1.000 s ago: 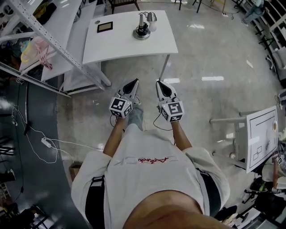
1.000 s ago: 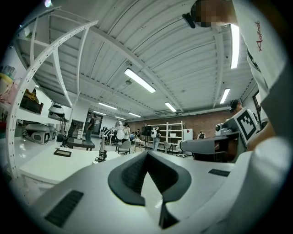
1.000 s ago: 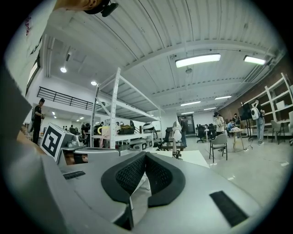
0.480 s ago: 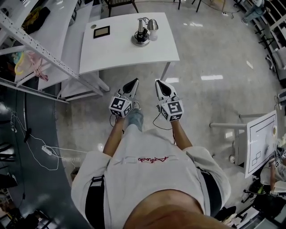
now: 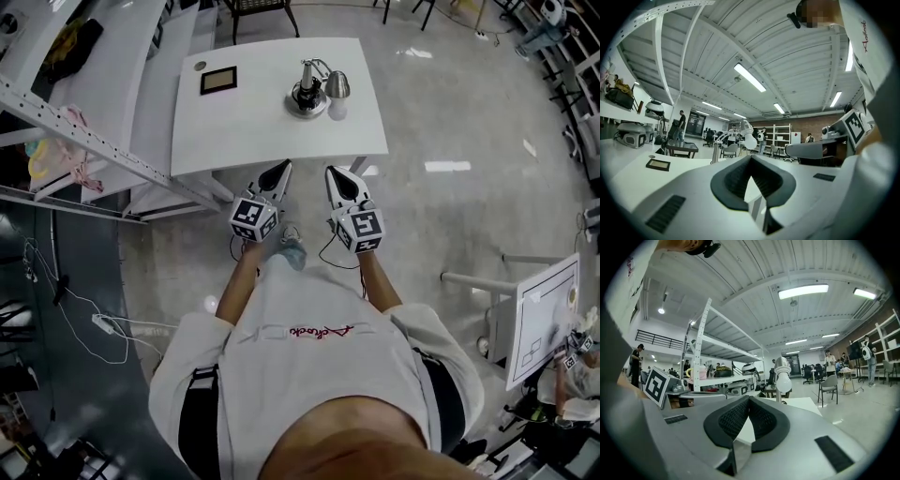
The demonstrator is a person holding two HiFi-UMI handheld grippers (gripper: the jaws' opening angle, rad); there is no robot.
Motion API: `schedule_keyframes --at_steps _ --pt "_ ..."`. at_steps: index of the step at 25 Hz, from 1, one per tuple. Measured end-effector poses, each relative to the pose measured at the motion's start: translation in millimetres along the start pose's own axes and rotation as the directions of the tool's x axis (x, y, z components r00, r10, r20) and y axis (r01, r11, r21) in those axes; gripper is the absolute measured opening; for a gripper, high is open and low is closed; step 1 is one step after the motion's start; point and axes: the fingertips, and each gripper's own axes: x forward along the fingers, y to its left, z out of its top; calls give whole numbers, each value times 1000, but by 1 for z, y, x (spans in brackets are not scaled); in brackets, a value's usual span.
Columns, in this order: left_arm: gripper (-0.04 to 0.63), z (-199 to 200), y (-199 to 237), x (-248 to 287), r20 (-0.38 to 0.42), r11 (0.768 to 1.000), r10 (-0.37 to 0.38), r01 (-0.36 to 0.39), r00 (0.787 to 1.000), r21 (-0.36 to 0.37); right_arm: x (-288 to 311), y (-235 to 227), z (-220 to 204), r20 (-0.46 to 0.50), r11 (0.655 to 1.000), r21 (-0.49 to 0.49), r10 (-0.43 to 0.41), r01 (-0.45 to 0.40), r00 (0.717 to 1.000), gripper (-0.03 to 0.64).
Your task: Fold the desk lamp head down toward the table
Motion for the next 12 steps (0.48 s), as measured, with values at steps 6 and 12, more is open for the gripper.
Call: schedule_keyframes --at_steps 6,12 --pt "26 9 38 27 -3 1000 -7 7 1000 -9 37 -12 0 -20 1000 12 -21 21 1000 8" --pt "26 12 62 57 -9 999 -40 40 999 -19 56 -37 -8 -49 996 31 -82 84 995 8"
